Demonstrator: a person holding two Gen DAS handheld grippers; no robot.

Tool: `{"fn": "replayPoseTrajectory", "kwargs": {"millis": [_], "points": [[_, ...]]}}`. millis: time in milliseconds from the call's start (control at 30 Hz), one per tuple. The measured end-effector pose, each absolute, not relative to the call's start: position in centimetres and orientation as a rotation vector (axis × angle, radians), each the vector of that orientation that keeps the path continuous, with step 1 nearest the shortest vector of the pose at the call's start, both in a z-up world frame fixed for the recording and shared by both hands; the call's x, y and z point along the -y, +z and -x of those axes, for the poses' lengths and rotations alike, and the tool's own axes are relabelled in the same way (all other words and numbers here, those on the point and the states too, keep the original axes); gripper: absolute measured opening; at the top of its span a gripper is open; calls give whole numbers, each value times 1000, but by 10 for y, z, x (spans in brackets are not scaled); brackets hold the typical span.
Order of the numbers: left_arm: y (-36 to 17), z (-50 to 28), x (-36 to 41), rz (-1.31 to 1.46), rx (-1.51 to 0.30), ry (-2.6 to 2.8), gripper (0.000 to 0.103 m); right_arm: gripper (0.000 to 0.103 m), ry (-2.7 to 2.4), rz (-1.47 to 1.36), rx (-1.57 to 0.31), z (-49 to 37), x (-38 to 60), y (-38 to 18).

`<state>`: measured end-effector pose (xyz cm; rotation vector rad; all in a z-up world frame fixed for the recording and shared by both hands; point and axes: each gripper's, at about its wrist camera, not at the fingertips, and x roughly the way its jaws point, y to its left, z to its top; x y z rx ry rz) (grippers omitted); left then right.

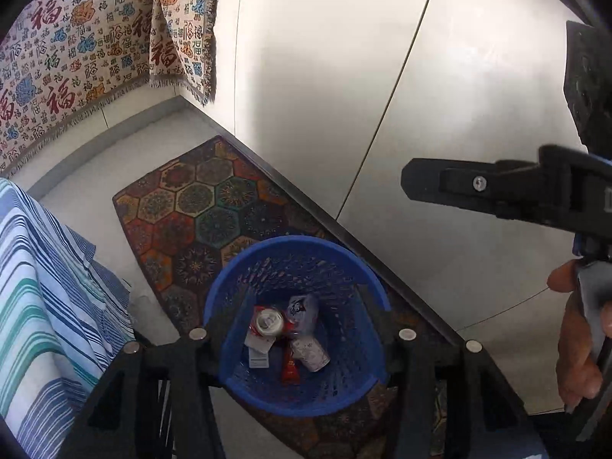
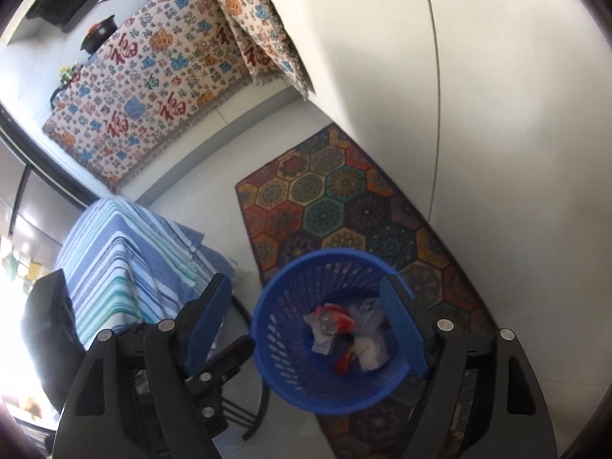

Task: Collect trash
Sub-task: 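Carry the can and box over the blue wastebasket and open both tools to drop them, then move both tools back over the table toward the remaining trash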

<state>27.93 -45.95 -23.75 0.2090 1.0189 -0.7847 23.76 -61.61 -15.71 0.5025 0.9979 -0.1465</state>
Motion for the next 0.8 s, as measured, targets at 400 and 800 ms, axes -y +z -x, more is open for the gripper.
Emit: {"fn": "replayPoseTrajectory", "kwargs": {"millis": [400, 800], "points": [[-161, -219, 343, -189, -876, -662, 63, 93, -183, -290, -967, -242, 576, -140], [-175, -185, 117, -94, -939, -275, 64, 96, 179, -27, -791, -217, 365, -104]]}}
